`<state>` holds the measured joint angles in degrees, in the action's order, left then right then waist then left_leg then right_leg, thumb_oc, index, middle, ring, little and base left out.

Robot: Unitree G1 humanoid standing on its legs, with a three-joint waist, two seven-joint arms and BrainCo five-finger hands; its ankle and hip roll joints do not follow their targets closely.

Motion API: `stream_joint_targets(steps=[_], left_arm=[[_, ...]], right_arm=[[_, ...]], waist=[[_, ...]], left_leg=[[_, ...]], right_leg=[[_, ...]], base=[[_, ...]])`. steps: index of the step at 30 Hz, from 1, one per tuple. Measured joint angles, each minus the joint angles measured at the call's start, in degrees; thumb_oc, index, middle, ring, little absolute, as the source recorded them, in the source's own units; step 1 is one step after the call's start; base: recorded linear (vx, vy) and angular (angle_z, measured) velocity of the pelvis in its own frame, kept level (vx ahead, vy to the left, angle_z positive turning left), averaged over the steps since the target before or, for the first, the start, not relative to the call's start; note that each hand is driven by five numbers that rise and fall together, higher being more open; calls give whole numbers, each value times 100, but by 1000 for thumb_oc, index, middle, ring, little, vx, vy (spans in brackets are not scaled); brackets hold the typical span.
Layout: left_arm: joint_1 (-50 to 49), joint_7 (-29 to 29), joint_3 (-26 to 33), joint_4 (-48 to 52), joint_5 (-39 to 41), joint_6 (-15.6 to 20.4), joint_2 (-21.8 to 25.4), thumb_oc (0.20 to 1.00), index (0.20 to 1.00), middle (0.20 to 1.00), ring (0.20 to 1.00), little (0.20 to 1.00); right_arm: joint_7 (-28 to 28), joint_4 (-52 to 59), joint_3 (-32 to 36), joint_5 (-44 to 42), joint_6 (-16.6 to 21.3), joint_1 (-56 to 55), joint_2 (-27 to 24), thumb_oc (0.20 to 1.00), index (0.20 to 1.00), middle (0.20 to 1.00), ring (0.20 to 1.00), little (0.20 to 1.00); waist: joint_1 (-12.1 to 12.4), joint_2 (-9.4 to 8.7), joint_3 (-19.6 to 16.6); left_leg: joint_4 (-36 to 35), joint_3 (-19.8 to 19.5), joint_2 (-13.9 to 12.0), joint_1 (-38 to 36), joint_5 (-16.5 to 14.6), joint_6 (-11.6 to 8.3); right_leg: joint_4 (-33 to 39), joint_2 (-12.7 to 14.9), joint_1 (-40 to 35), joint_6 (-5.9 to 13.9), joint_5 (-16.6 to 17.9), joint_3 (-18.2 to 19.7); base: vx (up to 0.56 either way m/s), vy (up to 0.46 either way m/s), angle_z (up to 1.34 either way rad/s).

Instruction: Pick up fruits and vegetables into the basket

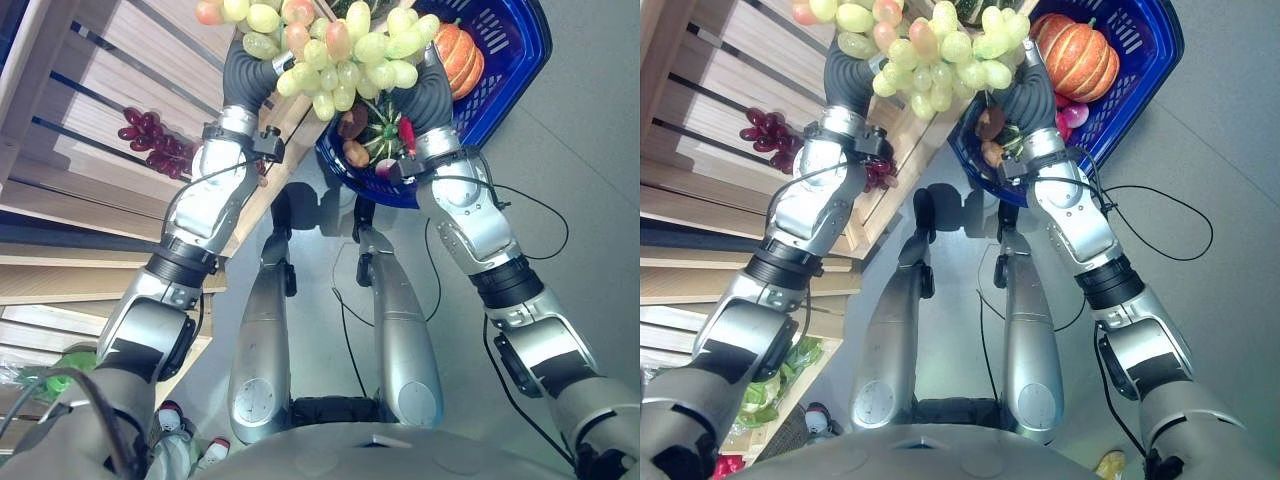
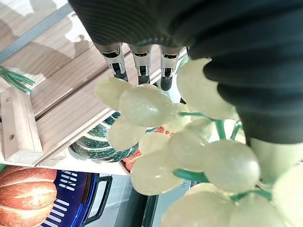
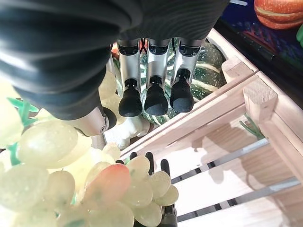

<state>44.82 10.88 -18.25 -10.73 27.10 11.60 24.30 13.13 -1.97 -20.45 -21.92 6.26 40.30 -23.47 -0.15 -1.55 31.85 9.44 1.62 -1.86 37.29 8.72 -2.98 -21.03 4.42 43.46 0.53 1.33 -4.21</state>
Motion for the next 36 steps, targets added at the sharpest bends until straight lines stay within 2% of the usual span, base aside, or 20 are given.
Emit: stream_joint_targets(steps=[1, 2, 9, 10, 11, 15, 18, 27, 33, 36], left_arm=[[-2, 7, 0, 0, 0, 16, -5, 849, 849, 849, 849, 849], [-5, 20, 0, 0, 0, 61, -12, 200, 200, 200, 200, 200], [-39, -13, 4, 1, 3, 497, -104, 200, 200, 200, 200, 200], [-39, -12, 5, 1, 4, 498, -103, 200, 200, 200, 200, 200], [-40, -14, 4, 1, 4, 499, -110, 200, 200, 200, 200, 200], [-51, -17, 5, 1, 29, 519, -112, 200, 200, 200, 200, 200], [-82, -17, 10, 0, 158, 764, -118, 200, 200, 200, 200, 200], [-112, 0, 25, 0, 259, 991, -133, 200, 200, 200, 200, 200], [-114, 34, 31, 0, 261, 1007, -136, 200, 200, 200, 200, 200], [-116, 136, 61, 0, 239, 1018, -131, 200, 200, 200, 200, 200]], right_arm=[[-1, 0, 0, 0, 0, 0, 4, 200, 200, 200, 200, 200], [-2, 0, 0, 0, 0, 0, 9, 200, 200, 200, 200, 200], [-1, -1, 0, 13, -9, 0, 19, 200, 200, 200, 200, 200], [-1, -1, 0, 21, -10, 1, 18, 824, 824, 824, 824, 824], [-1, -4, -2, 49, -11, 0, 19, 1000, 1000, 1000, 1000, 1000], [1, -5, -6, 67, -25, 1, 18, 1000, 1000, 1000, 1000, 1000], [9, -137, -12, 135, -74, 8, 18, 1000, 1000, 1000, 1000, 1000], [10, -270, -65, 303, -162, 2, 17, 1000, 1000, 1000, 1000, 1000], [186, -493, -74, 642, -529, 16, -7, 1000, 1000, 1000, 1000, 1000], [298, -523, -70, 789, -584, -2, -12, 1000, 1000, 1000, 1000, 1000]], waist=[[0, 0, 0], [0, 0, 0], [-3, 0, 0], [-7, 0, 0], [-7, 0, 0], [-6, 0, 0], [-4, 0, 0], [-8, 0, 0], [-6, 0, 0], [-18, 0, 0]], left_leg=[[0, 0, 0, 0, 0, 0], [0, -1, 0, 0, 0, 0], [0, -1, 1, 0, 0, 0], [0, 0, 0, 0, 0, 0], [0, 0, 0, 0, 0, 0], [0, -1, -1, 0, 0, 0], [0, -2, 1, 0, 0, 0], [0, -5, 0, 0, 0, 0], [0, -5, 2, 0, 1, 1], [0, -4, 1, 0, 0, 0]], right_leg=[[0, -1, 0, 0, 0, 0], [0, -1, 0, -1, 0, 0], [0, -2, -1, 0, 0, 0], [0, -2, -1, 0, 0, 2], [0, -2, 0, 0, 0, 2], [0, -4, -1, 0, 0, 1], [0, -3, -1, 0, 0, 1], [0, -6, -2, 1, -1, 0], [0, -6, -2, 0, 0, 0], [0, -8, -1, 1, 0, 1]], base=[[0, 0, 0], [0, 0, 0], [0, 0, 0], [0, 0, 0], [0, 0, 0], [0, 0, 0], [0, 0, 0], [0, 0, 0], [0, 0, 0], [0, 0, 0]])
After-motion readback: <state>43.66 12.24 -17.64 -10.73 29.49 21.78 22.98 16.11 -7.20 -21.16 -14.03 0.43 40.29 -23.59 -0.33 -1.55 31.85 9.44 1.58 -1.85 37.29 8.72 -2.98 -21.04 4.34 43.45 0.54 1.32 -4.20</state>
